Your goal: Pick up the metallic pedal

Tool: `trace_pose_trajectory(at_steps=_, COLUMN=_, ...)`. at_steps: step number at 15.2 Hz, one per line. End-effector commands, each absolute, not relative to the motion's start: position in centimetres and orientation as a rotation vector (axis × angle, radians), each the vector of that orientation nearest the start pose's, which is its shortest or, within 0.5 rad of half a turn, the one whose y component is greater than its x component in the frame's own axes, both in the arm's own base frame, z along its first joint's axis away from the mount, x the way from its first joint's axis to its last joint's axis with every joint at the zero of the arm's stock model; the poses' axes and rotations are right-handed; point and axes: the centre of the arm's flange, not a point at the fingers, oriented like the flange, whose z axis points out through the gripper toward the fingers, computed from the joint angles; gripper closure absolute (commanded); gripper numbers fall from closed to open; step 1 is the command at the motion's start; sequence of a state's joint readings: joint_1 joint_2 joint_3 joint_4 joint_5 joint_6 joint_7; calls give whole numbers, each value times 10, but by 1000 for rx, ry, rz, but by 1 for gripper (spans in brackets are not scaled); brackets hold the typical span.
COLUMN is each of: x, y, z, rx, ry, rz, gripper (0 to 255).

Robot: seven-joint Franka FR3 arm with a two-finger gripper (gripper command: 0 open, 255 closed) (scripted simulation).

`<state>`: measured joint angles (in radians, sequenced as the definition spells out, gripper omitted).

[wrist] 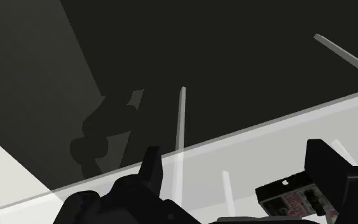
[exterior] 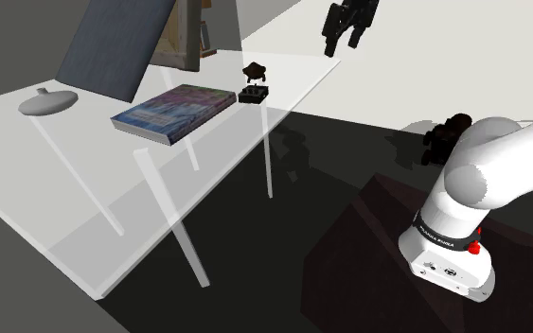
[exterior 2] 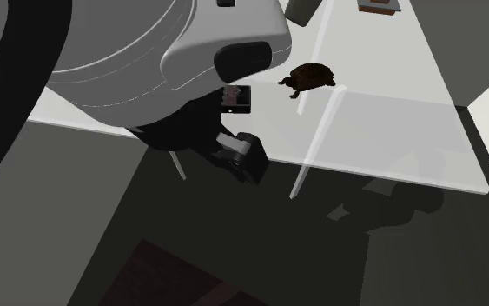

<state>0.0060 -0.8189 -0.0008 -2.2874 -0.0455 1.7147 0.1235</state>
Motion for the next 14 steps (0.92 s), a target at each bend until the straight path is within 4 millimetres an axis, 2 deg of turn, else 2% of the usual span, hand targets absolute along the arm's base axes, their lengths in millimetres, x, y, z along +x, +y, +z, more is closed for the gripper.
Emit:
trace_pose_trajectory(at_steps=1, x=311, y=-3, z=648, rx=-3141, ry=184, rz=-393, gripper=0)
trace_pose_trajectory(at_steps=7, x=392, y=27, z=634, rx=-3034, ry=476, rz=-186, gripper=0)
trace_pose_trajectory(at_steps=14, x=490, y=46, z=609, rx=-2862, ry=788, rz=45, gripper=0)
